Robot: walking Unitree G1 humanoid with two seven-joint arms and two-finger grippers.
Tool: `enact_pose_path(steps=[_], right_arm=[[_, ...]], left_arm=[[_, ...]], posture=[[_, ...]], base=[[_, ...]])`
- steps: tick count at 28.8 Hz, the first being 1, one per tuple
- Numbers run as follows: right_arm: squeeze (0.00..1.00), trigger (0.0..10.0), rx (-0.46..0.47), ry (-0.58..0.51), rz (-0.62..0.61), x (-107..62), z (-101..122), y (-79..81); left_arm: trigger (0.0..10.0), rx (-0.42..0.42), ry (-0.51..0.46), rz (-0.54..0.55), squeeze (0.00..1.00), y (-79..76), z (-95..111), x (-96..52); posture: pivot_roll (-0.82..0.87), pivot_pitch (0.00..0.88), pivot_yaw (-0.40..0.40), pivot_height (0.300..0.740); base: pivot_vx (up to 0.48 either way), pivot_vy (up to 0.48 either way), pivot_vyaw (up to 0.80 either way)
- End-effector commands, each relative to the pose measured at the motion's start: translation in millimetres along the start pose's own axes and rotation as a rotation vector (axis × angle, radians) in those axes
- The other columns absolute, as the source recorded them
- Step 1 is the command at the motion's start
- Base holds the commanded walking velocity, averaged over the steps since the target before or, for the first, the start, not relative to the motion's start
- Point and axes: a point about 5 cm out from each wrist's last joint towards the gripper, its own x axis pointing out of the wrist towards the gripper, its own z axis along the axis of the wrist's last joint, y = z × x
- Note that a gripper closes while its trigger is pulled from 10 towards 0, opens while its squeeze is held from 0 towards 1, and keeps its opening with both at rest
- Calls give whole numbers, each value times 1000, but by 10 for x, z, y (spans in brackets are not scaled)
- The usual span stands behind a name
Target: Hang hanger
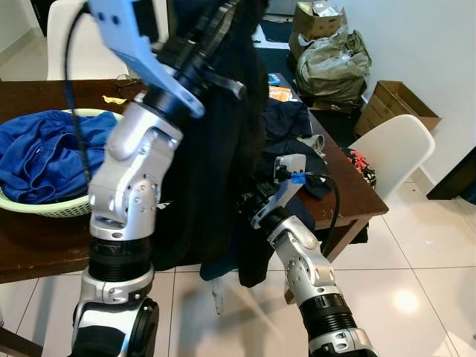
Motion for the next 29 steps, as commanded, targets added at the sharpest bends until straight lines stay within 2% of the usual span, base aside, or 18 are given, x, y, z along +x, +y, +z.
enact_pose_path(steps=[1,2,4,7,9,14,15,16,19,20,21,23,25,26,29], right_arm=[[0,10000,-1,10,-15,-44,-56,-15],[0,10000,-1,10,-15,-44,-56,-15],[0,10000,1,12,-17,-52,-70,-14],[0,10000,7,13,-14,-33,-75,1],[0,10000,8,10,-13,-15,-59,0],[0,10000,7,6,-16,-12,-47,-8],[0,10000,0,1,-32,-21,-38,-25],[0,10000,-12,-17,-67,-43,-15,-62],[0,10000,-15,-22,-75,-49,-8,-70],[0,10000,-21,-37,-93,-56,18,-90],[0,10000,-21,-37,-93,-56,18,-90],[0,10000,-40,-74,-136,-65,89,-134],[0,10000,-40,-74,-136,-65,89,-134],[0,10000,-63,-135,-184,-57,214,-190],[0,10000,-69,-154,-198,-53,254,-208]], left_arm=[[0,115,-44,167,0,200,125,4],[0,115,-44,167,0,200,125,4],[0,214,-8,280,0,364,121,-42],[0,210,34,235,0,368,39,-94],[0,169,69,181,0,323,-43,-132],[0,153,88,153,0,294,-88,-149],[1098,152,113,86,0,239,-146,-193],[10000,199,215,-27,0,164,-300,-330],[10000,211,243,-52,0,148,-338,-367],[10000,229,272,-31,0,174,-385,-431],[10000,229,272,-31,0,174,-385,-431],[10000,269,300,35,0,250,-450,-542],[10000,269,300,35,0,250,-450,-542],[10000,289,355,92,0,332,-567,-685],[10000,291,371,101,0,343,-601,-725]], posture=[[59,81,-39,740],[59,81,-39,740],[64,80,-45,740],[64,81,-48,740],[58,91,-47,740],[56,92,-47,740],[57,94,-48,740],[51,97,-44,740],[51,97,-44,740],[49,100,-41,740],[49,100,-41,740],[47,100,-40,740],[47,100,-40,740],[39,103,-41,740],[39,103,-41,740]], base=[[0,0,0],[0,0,0],[0,0,0],[0,0,0],[0,0,0],[0,0,0],[0,0,0],[0,0,0],[0,0,0],[0,0,0],[0,0,0],[0,0,0],[0,0,0],[0,0,0],[0,0,0]])
